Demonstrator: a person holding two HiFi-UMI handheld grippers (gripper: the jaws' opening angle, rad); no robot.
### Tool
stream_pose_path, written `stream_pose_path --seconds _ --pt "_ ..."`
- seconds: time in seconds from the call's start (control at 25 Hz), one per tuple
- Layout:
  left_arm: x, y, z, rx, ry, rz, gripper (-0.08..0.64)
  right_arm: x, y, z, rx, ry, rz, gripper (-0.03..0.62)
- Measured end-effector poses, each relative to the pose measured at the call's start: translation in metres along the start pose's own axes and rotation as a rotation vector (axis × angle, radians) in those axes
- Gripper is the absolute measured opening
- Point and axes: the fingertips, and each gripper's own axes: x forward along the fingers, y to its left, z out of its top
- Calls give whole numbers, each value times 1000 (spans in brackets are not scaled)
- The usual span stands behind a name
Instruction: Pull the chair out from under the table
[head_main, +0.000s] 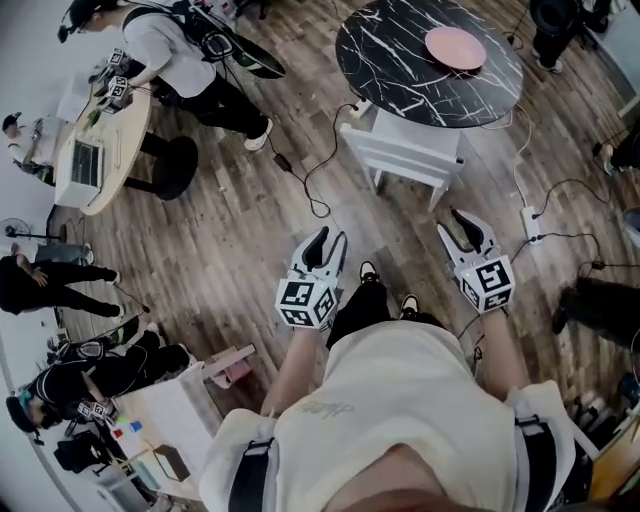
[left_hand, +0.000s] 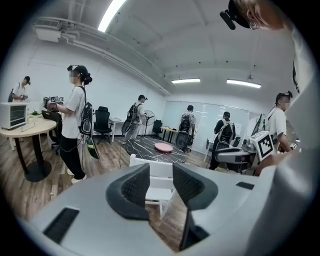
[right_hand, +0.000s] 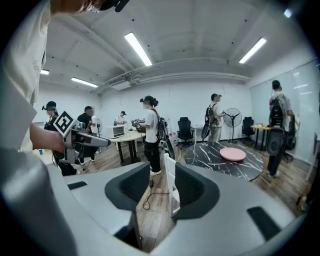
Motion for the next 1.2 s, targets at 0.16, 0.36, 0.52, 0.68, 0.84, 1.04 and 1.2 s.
stream_pose_path --seconds 0.16,0.36,0.52,0.68,0.84,1.04,1.2 --pt "26 36 33 23 -32 -35 155 34 -1 26 15 -18 -25 149" --pt "59 73 62 -14 -53 -88 155 74 7 61 31 -55 -62 149" --pt "80 90 77 -9 -61 -156 155 87 6 67 52 -66 -120 149" --pt "105 101 77 11 -39 -199 155 86 -5 66 55 -28 -197 149" --pt "127 100 76 -11 -21 -232 155 78 -21 59 68 -5 -252 149" --pt "158 93 75 -2 15 -269 155 84 -40 48 116 20 -278 149" --pt "184 93 80 24 37 -266 155 106 -66 40 142 19 -260 149"
